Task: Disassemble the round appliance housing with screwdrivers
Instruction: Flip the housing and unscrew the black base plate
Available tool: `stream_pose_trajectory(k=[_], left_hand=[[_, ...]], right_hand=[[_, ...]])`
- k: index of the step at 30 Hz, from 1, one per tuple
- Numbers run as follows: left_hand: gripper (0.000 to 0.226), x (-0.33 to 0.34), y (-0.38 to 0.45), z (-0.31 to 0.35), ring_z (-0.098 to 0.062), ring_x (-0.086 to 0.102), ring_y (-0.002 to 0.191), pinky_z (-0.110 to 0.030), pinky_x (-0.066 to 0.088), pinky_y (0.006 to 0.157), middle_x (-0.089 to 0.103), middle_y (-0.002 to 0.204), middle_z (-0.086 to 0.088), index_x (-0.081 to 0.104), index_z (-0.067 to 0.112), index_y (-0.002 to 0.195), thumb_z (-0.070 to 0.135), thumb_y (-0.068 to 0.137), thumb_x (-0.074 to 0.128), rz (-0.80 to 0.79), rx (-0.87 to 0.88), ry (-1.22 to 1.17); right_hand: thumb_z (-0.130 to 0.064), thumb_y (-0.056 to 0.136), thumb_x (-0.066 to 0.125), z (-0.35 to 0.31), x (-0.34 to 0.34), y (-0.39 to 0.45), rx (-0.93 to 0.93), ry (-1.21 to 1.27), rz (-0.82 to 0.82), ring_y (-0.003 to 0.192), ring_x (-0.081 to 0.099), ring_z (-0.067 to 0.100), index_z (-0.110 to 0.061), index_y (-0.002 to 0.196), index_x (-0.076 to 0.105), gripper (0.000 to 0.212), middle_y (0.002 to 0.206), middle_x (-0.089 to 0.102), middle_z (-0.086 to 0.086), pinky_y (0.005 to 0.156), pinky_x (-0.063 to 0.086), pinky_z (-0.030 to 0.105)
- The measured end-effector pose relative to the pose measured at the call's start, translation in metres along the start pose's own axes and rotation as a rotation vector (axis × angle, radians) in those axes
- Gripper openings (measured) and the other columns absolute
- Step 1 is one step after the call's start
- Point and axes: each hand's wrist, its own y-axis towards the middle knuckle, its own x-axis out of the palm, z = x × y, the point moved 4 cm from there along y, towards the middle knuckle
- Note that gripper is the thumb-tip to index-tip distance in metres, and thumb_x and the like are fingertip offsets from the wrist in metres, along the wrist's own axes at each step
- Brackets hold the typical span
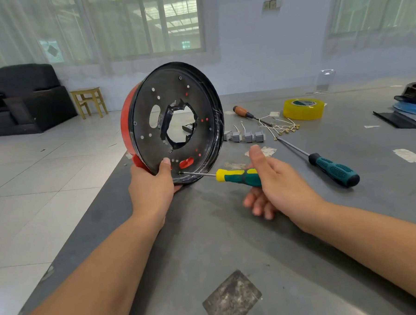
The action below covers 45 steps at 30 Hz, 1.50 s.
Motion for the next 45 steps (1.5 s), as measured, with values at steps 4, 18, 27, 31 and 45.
stream_pose_trajectory(k=[4, 18, 27, 31, 45], left_hand=[[0.022, 0.000, 0.000, 0.000, -0.022, 0.077, 0.097, -0.045, 0.067, 0.078, 0.073, 0.113, 0.009, 0.058, 0.038, 0.113, 0.026, 0.099, 0.070, -0.002, 0.018, 0.033], [0.030, -0.002, 0.001, -0.002, -0.018, 0.078, 0.089, -0.045, 0.067, 0.079, 0.071, 0.117, 0.007, 0.054, 0.030, 0.124, 0.026, 0.100, 0.070, 0.017, 0.036, 0.059], [0.027, -0.003, 0.002, -0.002, -0.023, 0.076, 0.095, -0.049, 0.066, 0.083, 0.067, 0.115, 0.009, 0.049, 0.039, 0.112, 0.025, 0.100, 0.069, 0.017, 0.045, 0.040], [0.027, -0.003, 0.002, -0.003, -0.022, 0.077, 0.094, -0.048, 0.067, 0.081, 0.067, 0.116, 0.009, 0.050, 0.041, 0.108, 0.023, 0.100, 0.068, 0.016, 0.041, 0.011], [0.031, -0.002, 0.002, -0.003, -0.017, 0.076, 0.092, -0.046, 0.067, 0.077, 0.067, 0.110, 0.016, 0.050, 0.046, 0.098, 0.022, 0.100, 0.069, 0.016, 0.048, -0.030]], right_hand=[[-0.074, 0.094, 0.039, -0.003, -0.015, 0.002, -0.210, -0.489, 0.113, 0.048, 0.052, 0.000, -0.032, 0.099, 0.055, 0.046, 0.060, 0.065, -0.006, 0.050, 0.038, 0.025], [-0.079, 0.089, 0.033, -0.009, -0.013, -0.003, -0.400, -0.420, 0.058, 0.055, 0.061, 0.004, -0.034, 0.103, 0.050, 0.050, 0.063, 0.069, -0.006, 0.054, 0.043, 0.014], [-0.067, 0.094, 0.049, -0.007, -0.017, 0.001, -0.426, -0.542, 0.038, 0.068, 0.064, 0.001, -0.045, 0.123, 0.035, 0.038, 0.082, 0.069, -0.006, 0.059, 0.046, 0.018], [-0.065, 0.098, 0.040, -0.007, -0.017, 0.002, -0.423, -0.527, 0.045, 0.065, 0.064, 0.006, -0.043, 0.116, 0.040, 0.028, 0.074, 0.071, -0.005, 0.052, 0.044, 0.021], [-0.042, 0.101, 0.057, -0.011, -0.018, 0.000, -0.538, -0.488, 0.068, 0.078, 0.061, 0.010, -0.042, 0.120, 0.044, 0.023, 0.094, 0.066, -0.009, 0.065, 0.050, 0.022]])
